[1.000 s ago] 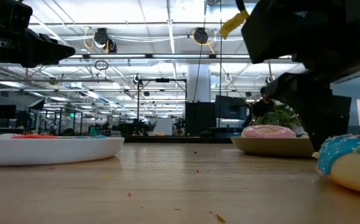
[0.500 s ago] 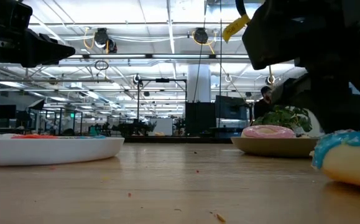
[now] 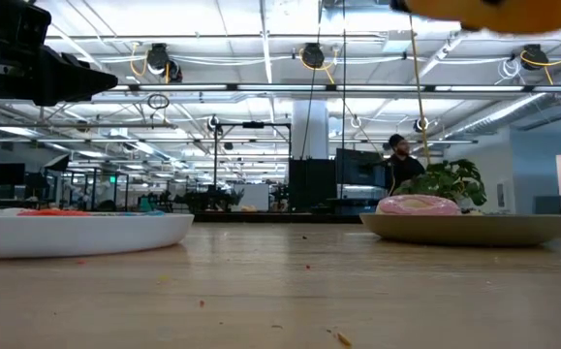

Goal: Pick & Place donuts
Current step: Put the big blue donut on the gray plate

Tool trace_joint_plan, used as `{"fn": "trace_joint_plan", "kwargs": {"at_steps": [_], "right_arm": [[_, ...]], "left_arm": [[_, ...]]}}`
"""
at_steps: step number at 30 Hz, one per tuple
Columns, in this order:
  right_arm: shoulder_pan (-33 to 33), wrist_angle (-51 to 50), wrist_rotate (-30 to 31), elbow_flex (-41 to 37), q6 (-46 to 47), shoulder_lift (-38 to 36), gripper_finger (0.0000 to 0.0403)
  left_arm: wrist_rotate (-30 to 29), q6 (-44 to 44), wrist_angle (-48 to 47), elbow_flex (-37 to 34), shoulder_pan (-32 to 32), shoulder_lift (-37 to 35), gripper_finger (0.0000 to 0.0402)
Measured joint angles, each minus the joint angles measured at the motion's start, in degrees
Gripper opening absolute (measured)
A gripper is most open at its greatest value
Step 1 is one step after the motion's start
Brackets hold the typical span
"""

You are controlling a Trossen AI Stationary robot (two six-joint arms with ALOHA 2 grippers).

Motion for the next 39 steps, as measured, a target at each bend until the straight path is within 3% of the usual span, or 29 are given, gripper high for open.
{"fn": "trace_joint_plan", "kwargs": {"at_steps": [7,14,21,30,39], "right_arm": [[-0.09,-15.91,-0.33,11.05,4.59,-0.05,0.001],[-0.34,-25.99,-0.38,12.36,5.65,-0.02,0.0012],[-2.92,-30.64,1.34,11.48,-1.08,-0.02,0.0012],[-11.81,-29.63,2.42,10.96,-7.79,-3.13,0.0012],[-14.95,-28.38,0.63,3.78,-6.0,-9.07,0.0011]], "left_arm": [[0.0,-0.02,-0.24,0.0,0.02,-0.01,0.0026],[0.02,-0.14,-0.3,0.0,0.0,0.0,0.0026],[0.04,-0.14,-0.28,0.0,0.0,0.0,0.0026],[0.04,-0.14,-0.69,0.0,0.01,0.0,0.0026],[-0.76,-0.05,-1.09,0.0,0.02,0.01,0.0026]]}}
